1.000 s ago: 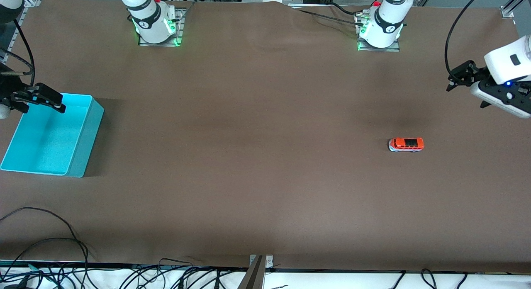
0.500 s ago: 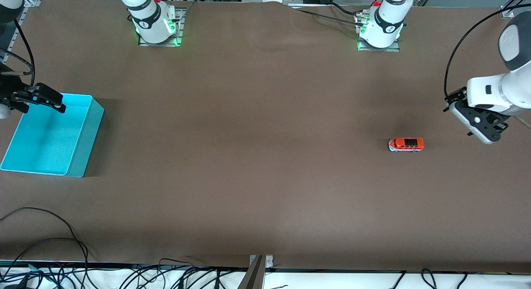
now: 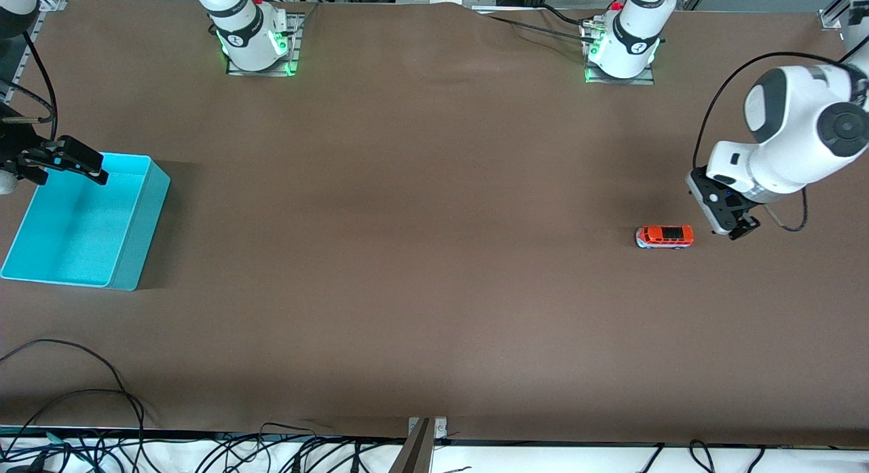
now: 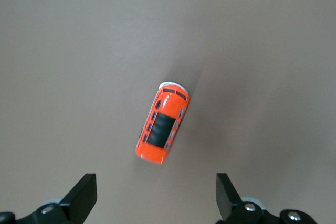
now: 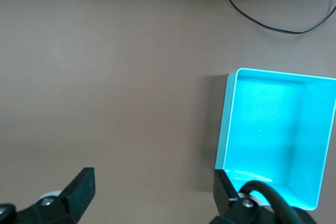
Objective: Wind up bus and store in blue box
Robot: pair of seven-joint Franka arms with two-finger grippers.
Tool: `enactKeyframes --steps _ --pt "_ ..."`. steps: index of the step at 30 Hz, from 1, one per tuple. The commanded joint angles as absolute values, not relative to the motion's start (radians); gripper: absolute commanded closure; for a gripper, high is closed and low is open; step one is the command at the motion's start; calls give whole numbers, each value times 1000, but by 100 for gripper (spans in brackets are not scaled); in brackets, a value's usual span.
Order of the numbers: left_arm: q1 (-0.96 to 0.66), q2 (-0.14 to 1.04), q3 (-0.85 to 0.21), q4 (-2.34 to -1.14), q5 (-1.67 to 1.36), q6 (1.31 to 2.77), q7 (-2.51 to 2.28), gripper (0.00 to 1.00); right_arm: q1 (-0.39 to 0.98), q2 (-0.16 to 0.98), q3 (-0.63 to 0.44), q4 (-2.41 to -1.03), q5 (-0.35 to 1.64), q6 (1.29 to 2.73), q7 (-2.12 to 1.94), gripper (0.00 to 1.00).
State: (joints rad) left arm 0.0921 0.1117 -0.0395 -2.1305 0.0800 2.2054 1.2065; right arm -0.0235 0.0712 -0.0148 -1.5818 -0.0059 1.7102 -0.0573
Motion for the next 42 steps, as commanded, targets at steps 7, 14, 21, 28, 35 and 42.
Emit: enactKeyframes --steps 7,14,21,28,35,42 --pt "106 300 -44 -2197 97 2494 1480 0 -23 74 -12 -1563 -15 1692 -64 0" --pt "110 362 -41 -2192 106 2560 1572 0 -23 74 -12 -1563 -15 1690 -64 0" --pt "144 397 -43 -2191 106 2600 1614 0 -23 74 -12 -1563 -15 1690 -64 0" --pt "143 399 -44 -2192 107 2600 1617 9 -23 74 -12 -1563 -15 1690 -64 0" --pt "138 400 -46 -2192 106 2600 1629 70 -23 74 -12 -1563 -14 1689 -66 0" --pt "138 407 -49 -2192 106 2600 1646 85 -23 74 -12 -1563 -14 1689 -64 0"
